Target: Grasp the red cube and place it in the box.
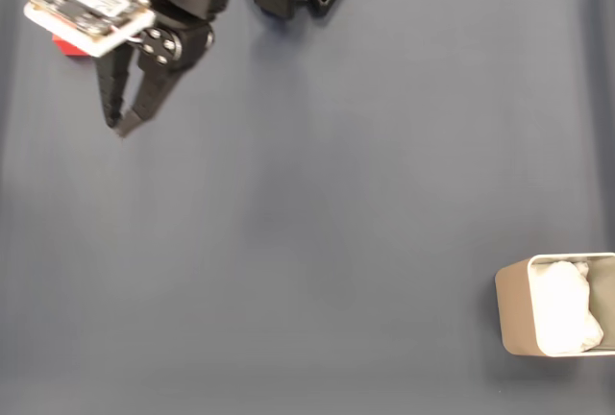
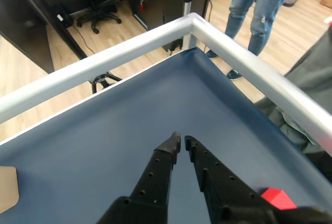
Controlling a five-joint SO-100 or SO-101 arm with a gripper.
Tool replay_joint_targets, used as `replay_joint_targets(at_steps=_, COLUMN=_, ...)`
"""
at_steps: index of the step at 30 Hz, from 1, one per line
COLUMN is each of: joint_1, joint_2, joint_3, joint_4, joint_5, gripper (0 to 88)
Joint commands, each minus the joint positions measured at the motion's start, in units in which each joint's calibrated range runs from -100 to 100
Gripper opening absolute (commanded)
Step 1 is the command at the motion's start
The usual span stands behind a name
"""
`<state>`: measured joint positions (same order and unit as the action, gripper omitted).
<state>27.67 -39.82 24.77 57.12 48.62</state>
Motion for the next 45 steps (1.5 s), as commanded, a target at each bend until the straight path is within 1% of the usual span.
replay_joint_targets(at_steps=1, joint_1=4.08, joint_2=-1.52, joint_3=-3.51, joint_4=1.65, joint_5=-0.54, gripper=0.0)
replay_joint_targets(at_steps=8, joint_1=11.39, joint_2=-4.90, joint_3=-0.50, joint_4=4.77, joint_5=-0.68, gripper=0.0)
replay_joint_targets(at_steps=20, joint_1=20.20, joint_2=-8.80, joint_3=2.51, joint_4=10.26, joint_5=-1.42, gripper=0.0)
replay_joint_targets(at_steps=33, joint_1=27.44, joint_2=-11.05, joint_3=9.26, joint_4=10.26, joint_5=-0.88, gripper=0.0)
replay_joint_targets(at_steps=39, joint_1=30.50, joint_2=-8.97, joint_3=9.81, joint_4=9.93, joint_5=-0.68, gripper=0.0)
replay_joint_targets(at_steps=45, joint_1=33.41, joint_2=-5.68, joint_3=8.71, joint_4=9.68, joint_5=-0.73, gripper=3.7)
